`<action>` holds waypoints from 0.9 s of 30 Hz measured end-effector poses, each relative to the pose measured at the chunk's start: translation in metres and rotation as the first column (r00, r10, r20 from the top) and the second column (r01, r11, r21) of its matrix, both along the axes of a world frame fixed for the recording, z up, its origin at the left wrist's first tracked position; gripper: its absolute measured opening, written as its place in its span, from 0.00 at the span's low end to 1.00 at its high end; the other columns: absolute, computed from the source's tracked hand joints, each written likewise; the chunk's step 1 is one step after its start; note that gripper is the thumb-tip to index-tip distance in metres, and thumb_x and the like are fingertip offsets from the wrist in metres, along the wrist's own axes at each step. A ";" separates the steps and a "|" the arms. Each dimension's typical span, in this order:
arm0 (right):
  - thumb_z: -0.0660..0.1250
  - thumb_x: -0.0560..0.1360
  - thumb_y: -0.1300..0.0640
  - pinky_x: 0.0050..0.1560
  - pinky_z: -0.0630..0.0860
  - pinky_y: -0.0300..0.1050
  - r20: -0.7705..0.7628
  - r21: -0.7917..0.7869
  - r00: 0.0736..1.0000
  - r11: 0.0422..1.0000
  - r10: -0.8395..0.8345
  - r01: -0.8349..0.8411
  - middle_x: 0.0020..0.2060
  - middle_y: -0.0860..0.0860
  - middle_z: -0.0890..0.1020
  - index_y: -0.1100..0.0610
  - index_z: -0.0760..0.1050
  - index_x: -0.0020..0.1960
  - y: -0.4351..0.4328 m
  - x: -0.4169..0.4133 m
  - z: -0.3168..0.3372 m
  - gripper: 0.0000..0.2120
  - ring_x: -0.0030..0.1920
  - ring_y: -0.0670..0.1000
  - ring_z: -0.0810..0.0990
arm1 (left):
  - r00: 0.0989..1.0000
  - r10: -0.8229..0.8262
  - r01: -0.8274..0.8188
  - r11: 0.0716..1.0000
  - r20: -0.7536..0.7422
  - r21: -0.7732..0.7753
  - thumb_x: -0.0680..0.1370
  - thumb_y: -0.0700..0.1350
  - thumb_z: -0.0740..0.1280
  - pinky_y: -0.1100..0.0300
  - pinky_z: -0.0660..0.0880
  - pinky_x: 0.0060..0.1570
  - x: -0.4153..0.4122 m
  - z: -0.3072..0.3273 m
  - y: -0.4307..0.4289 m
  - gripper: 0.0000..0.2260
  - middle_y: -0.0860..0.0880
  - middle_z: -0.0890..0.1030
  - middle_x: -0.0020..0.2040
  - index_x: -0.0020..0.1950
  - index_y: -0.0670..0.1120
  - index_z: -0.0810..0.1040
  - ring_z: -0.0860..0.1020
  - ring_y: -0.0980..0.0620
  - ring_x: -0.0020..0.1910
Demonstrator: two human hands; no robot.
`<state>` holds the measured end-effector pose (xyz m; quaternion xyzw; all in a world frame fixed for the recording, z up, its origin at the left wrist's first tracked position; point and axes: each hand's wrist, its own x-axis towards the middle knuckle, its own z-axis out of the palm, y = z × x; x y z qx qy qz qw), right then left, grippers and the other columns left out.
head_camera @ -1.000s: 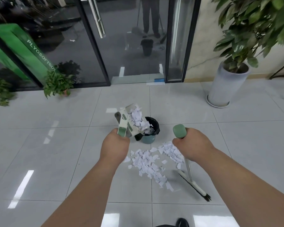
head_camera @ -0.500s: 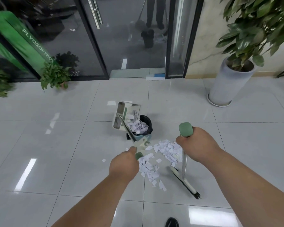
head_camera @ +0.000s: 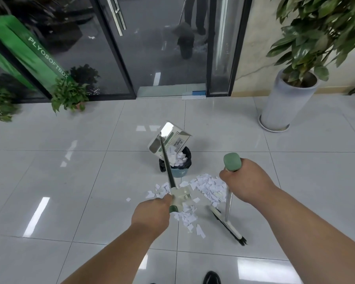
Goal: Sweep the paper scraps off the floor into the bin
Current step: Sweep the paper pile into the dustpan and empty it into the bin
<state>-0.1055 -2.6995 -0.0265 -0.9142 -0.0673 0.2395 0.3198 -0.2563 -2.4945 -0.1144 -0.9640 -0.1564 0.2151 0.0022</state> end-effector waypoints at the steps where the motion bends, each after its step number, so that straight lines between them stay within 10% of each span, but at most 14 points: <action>1: 0.64 0.70 0.54 0.31 0.62 0.43 0.002 0.001 1.000 1.000 0.001 -0.001 0.26 0.47 0.66 0.53 0.62 0.34 -0.002 0.000 0.000 0.11 0.29 0.52 0.63 | 1.000 -0.006 0.006 1.000 -0.003 0.012 0.79 0.40 0.59 0.56 0.73 0.43 -0.001 0.002 0.000 0.23 0.48 0.83 0.54 0.74 0.52 0.66 0.79 0.43 0.46; 17: 0.64 0.71 0.54 0.31 0.63 0.42 -0.001 0.013 1.000 1.000 -0.006 0.007 0.26 0.48 0.68 0.54 0.64 0.33 -0.014 -0.006 -0.001 0.12 0.28 0.53 0.64 | 0.978 0.168 -0.170 0.985 0.122 0.011 0.81 0.42 0.59 0.58 0.68 0.36 -0.026 0.030 0.006 0.15 0.52 0.73 0.40 0.67 0.51 0.69 0.74 0.46 0.38; 27: 0.63 0.73 0.54 0.30 0.63 0.43 0.232 -0.078 0.972 0.996 -0.027 0.046 0.27 0.52 0.74 0.55 0.68 0.34 -0.022 0.004 0.015 0.11 0.28 0.54 0.70 | 0.735 0.642 -0.590 0.764 0.218 -0.263 0.78 0.39 0.60 0.57 0.67 0.30 -0.070 0.030 0.006 0.05 0.47 0.77 0.35 0.50 0.48 0.68 0.76 0.46 0.33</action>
